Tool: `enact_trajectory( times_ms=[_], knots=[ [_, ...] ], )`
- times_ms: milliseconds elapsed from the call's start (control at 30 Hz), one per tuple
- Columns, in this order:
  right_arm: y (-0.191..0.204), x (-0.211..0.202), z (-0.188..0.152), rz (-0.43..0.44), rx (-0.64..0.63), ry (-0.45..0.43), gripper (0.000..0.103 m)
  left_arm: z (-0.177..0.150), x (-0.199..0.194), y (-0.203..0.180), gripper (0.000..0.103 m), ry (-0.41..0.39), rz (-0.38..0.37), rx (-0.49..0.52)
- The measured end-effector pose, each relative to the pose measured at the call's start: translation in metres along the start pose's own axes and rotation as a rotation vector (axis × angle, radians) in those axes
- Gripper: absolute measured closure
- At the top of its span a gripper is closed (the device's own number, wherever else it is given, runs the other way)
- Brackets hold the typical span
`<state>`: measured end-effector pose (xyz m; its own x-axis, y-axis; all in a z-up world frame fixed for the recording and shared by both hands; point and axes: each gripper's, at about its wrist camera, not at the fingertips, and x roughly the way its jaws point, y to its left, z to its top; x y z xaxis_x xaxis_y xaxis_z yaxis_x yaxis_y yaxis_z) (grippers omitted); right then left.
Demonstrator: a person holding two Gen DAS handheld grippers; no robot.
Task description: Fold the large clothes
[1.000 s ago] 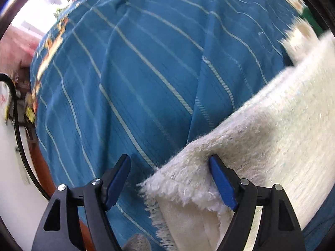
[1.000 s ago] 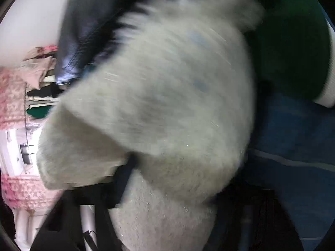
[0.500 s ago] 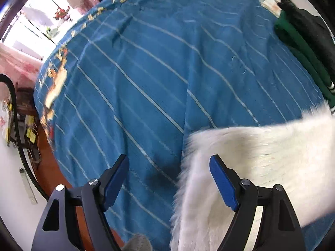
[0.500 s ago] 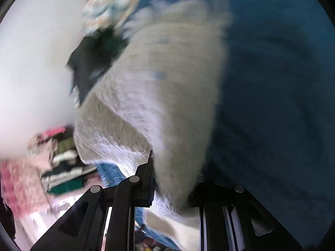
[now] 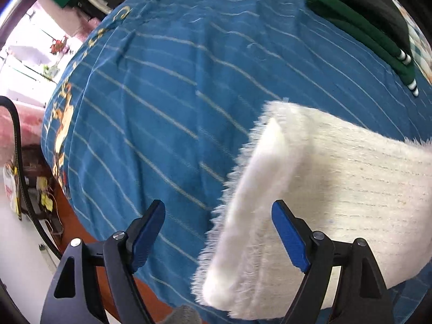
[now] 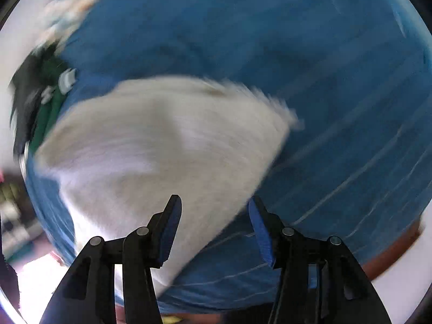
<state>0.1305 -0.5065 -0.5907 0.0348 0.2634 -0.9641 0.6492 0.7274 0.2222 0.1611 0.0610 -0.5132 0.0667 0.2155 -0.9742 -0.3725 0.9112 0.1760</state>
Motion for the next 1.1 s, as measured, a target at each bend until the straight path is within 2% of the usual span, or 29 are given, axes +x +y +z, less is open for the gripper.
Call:
enact_trajectory(
  times_ms=[67, 133, 200, 267, 300, 333, 400, 500, 600, 700, 767, 867, 933, 967, 1000, 1033, 1100],
  knots=[
    [0.037, -0.006, 0.003, 0.087, -0.168, 0.014, 0.049, 0.002, 0.000, -0.012, 0.022, 0.002, -0.013, 0.008],
    [0.081, 0.006, 0.011, 0.147, -0.316, 0.035, 0.052, 0.006, 0.002, -0.022, 0.022, 0.000, -0.023, -0.011],
    [0.118, 0.025, 0.033, 0.190, -0.393, 0.025, 0.062, 0.008, 0.006, -0.027, 0.022, -0.001, -0.015, -0.025],
    [0.159, 0.068, 0.065, 0.135, -0.440, 0.004, 0.063, 0.009, 0.012, -0.031, 0.023, 0.007, -0.002, -0.047],
    [0.162, 0.095, 0.081, 0.086, -0.455, 0.008, 0.065, 0.008, 0.014, -0.032, 0.023, 0.003, -0.002, -0.054],
    [0.176, 0.127, 0.094, 0.039, -0.443, 0.043, 0.065, 0.008, 0.015, -0.035, 0.023, 0.004, 0.006, -0.053],
    [0.186, 0.140, 0.099, 0.023, -0.441, 0.042, 0.063, 0.010, 0.012, -0.041, 0.023, 0.005, 0.011, -0.042],
    [0.193, 0.122, 0.101, 0.044, -0.428, 0.079, 0.061, 0.013, 0.004, -0.043, 0.023, -0.009, 0.011, -0.050],
    [0.165, 0.082, 0.099, 0.172, -0.406, 0.094, 0.053, 0.014, -0.001, -0.031, 0.023, -0.001, -0.014, -0.125],
    [0.137, 0.043, 0.099, 0.186, -0.396, 0.060, 0.046, 0.012, 0.008, -0.013, 0.023, 0.010, -0.048, -0.206],
    [0.119, 0.028, 0.106, 0.199, -0.394, 0.054, 0.046, 0.015, 0.020, -0.007, 0.023, 0.015, -0.069, -0.240],
    [0.117, 0.053, 0.113, 0.259, -0.367, 0.117, 0.046, 0.029, 0.050, -0.019, 0.023, 0.051, -0.083, -0.178],
    [0.126, 0.087, 0.119, 0.292, -0.330, 0.178, 0.046, 0.036, 0.065, -0.037, 0.025, 0.057, -0.066, -0.099],
    [0.125, 0.104, 0.124, 0.292, -0.309, 0.195, 0.046, 0.038, 0.068, -0.045, 0.033, 0.041, -0.057, -0.069],
    [0.129, 0.123, 0.128, 0.288, -0.295, 0.219, 0.046, 0.039, 0.068, -0.051, 0.056, 0.015, -0.060, -0.048],
    [0.133, 0.137, 0.134, 0.280, -0.284, 0.236, 0.046, 0.039, 0.068, -0.056, 0.065, 0.004, -0.069, -0.035],
    [0.143, 0.136, 0.137, 0.258, -0.301, 0.250, 0.046, 0.037, 0.063, -0.060, 0.081, -0.010, -0.052, -0.022]
  ],
)
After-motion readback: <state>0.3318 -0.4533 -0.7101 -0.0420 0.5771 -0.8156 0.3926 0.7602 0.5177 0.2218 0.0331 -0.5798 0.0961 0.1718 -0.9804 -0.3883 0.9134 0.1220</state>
